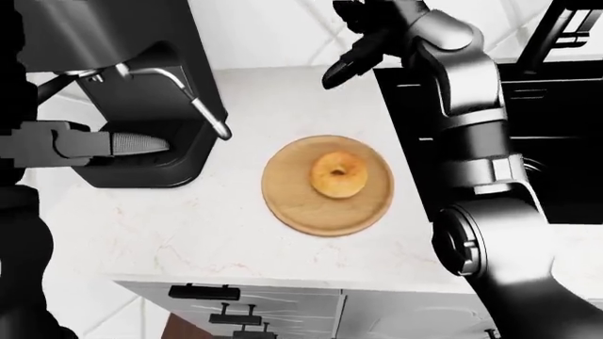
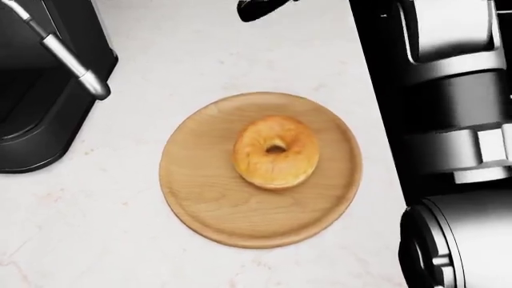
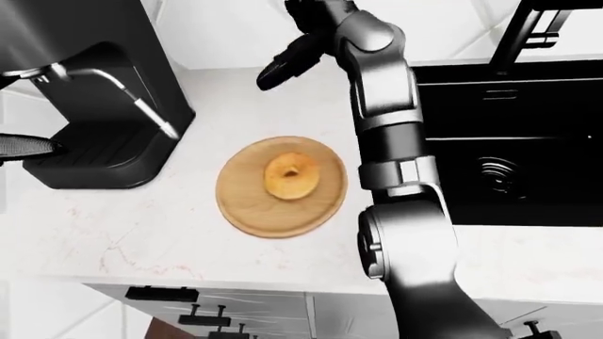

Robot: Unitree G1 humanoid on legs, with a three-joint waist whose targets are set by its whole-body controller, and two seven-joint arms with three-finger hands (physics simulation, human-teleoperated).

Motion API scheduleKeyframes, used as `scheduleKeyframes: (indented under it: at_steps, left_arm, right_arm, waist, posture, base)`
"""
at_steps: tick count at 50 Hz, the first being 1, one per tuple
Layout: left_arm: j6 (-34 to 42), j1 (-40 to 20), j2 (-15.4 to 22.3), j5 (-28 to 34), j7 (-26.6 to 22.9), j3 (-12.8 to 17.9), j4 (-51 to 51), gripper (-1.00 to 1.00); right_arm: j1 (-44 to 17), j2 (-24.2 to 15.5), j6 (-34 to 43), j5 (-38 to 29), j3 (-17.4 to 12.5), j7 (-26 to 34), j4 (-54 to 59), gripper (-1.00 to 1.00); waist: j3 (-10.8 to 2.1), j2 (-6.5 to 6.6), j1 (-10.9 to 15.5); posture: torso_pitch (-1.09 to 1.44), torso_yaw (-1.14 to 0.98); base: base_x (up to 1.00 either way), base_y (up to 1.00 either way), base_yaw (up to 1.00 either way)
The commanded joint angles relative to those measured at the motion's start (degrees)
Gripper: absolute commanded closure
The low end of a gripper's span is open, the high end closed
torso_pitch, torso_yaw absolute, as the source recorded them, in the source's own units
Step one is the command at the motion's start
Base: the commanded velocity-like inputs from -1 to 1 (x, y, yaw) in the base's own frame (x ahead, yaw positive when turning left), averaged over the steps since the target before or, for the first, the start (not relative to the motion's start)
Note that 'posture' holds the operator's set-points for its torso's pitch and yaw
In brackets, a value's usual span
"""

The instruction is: Place the pastries on the plates.

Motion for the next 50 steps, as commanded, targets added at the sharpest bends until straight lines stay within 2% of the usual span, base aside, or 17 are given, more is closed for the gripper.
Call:
scheduleKeyframes:
  at_steps: [1,7,14,23,29,34,39,45,50]
  left_arm:
    - [-0.58,-1.62,1.12,0.64,-0.06,1.98,-0.77,-1.00]
    - [-0.42,-2.45,0.73,1.51,-0.25,1.24,-0.33,-1.00]
    - [-0.41,-2.98,0.34,2.07,-0.71,0.96,-0.03,-1.00]
    - [-1.70,-3.72,0.34,2.94,-1.11,0.15,1.57,-1.00]
    - [-2.18,-3.37,-0.34,3.42,-1.27,0.09,1.69,-1.00]
    - [-2.32,-3.38,-0.46,3.66,-1.47,0.10,1.86,-1.00]
    - [-2.29,-2.96,-0.50,3.57,-1.58,0.61,1.61,-1.00]
    - [-2.34,-2.80,-0.57,3.73,-1.56,0.55,1.42,-1.00]
    - [-2.72,-2.49,-0.64,3.80,-1.58,0.88,1.64,-1.00]
  right_arm:
    - [-1.95,-1.37,2.03,3.51,-0.41,-6.30,-1.91,-1.00]
    - [1.83,-2.27,8.30,6.34,1.23,-10.20,-12.83,-1.00]
    - [6.06,-3.01,19.53,7.90,1.02,-15.07,-28.92,-1.00]
    - [11.81,-6.71,34.66,9.39,-1.43,-19.40,-48.86,-1.00]
    - [12.70,-10.40,41.50,10.47,-2.99,-19.98,-55.79,-1.00]
    - [12.72,-13.39,44.45,10.89,-3.75,-19.57,-58.74,-1.00]
    - [16.06,-17.83,47.16,10.49,-5.60,-17.83,-62.94,-1.00]
    - [16.79,-20.83,49.30,10.73,-7.63,-16.77,-65.40,-1.00]
    - [17.86,-22.36,48.58,10.49,-7.74,-15.96,-65.74,-1.00]
  waist:
    - [-1.59,0.05,-0.15]
    - [-1.40,-0.66,0.11]
    - [-1.34,-0.93,0.42]
    - [-1.10,-1.56,0.86]
    - [-1.08,-1.87,0.93]
    - [-0.97,-1.98,0.94]
    - [-0.86,-2.19,1.01]
    - [-0.83,-2.46,1.11]
    - [-0.75,-2.48,1.07]
  posture:
    - [0.00,0.00]
    - [0.00,0.00]
    - [0.00,0.00]
    - [0.00,0.00]
    - [0.00,0.00]
    - [0.00,0.00]
    - [0.00,0.00]
    - [0.00,0.00]
    - [0.00,0.00]
  base:
    - [0.00,0.00,0.00]
    - [0.00,0.00,0.00]
    - [0.00,0.00,0.00]
    - [0.00,0.00,0.00]
    - [0.00,0.00,0.00]
    - [0.00,0.00,0.00]
    - [0.00,0.00,0.00]
    - [0.00,0.00,0.00]
    - [0.00,0.00,0.00]
